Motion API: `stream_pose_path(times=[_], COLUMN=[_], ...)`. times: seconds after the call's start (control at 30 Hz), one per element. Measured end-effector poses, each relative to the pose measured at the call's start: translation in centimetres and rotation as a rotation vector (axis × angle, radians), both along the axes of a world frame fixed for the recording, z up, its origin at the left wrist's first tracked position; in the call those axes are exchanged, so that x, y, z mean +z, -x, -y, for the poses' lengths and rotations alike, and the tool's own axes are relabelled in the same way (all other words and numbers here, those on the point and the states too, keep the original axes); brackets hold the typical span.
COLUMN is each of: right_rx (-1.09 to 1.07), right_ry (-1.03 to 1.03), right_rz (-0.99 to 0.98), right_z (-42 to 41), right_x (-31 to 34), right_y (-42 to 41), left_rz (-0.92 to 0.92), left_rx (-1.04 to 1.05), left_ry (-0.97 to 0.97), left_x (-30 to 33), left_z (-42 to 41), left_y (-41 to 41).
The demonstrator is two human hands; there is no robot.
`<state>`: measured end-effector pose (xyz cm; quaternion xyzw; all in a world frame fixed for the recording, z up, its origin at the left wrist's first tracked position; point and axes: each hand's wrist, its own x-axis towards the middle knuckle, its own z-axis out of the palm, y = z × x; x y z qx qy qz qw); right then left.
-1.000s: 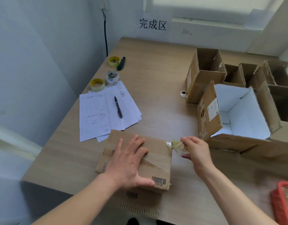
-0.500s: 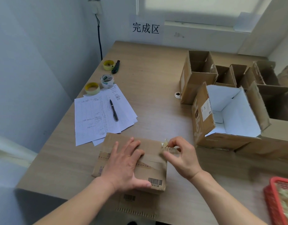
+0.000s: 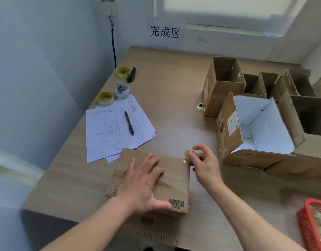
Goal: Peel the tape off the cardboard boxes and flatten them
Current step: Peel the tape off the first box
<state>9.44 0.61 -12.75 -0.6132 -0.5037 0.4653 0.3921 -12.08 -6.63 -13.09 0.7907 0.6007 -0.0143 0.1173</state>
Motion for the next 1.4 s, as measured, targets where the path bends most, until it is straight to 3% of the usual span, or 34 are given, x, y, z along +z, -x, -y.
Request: stream_pose_path(times=[0.13,0.33,0.53,0.6,0.73,0.83,0.97,1.07,1.23,1.4], right_rx=[0.042,0.295,0.223,0.154,-0.029,0.023,0.271,0.277,-0.073,-0.529], right_ry=[-0.040,-0.194,-0.266,-0.143,0.179,0.216,0.206,0.281,0.468,0.461], right_rz=[0.111,0.534,0.572,0.483,0.121,0.183,0.455,0.361,0.041,-0.223], right_z=[0.0,0.4,-0.4,-1.0,-1.7,-2.4,-4.1,-4.6,-2.6,0.7], right_x=[-0.4,-0.7,-1.0,-1.1,-1.7,-1.3,-0.7,-1.3,-3.0,-3.6], right_y=[0.0,-1.1,-1.1,-0.8,0.5,-0.1,-1.0,-0.9,0.1,1.7], left_rz=[0.025,-0.008,0.005,0.015,0.012,0.007,0.003,0.007,0.010,0.015], left_rx=[0.004,0.005,-0.005,-0.007,-0.003,-0.003,-0.006,0.001,0.000,-0.015], left_ry=[-0.010,-0.013,-0.029,-0.032,-0.029,-0.021,-0.018,-0.018,-0.030,-0.045], left_x=[0.0,-0.2,-0.2,-0.2,-0.2,-0.2,-0.2,-0.2,-0.3,-0.3], left_z=[0.0,-0.1,-0.1,-0.1,-0.1,-0.1,-0.1,-0.1,-0.1,-0.2], left_y=[0.0,-0.1,-0.1,0.0,0.0,0.0,0.0,0.0,0.0,-0.3])
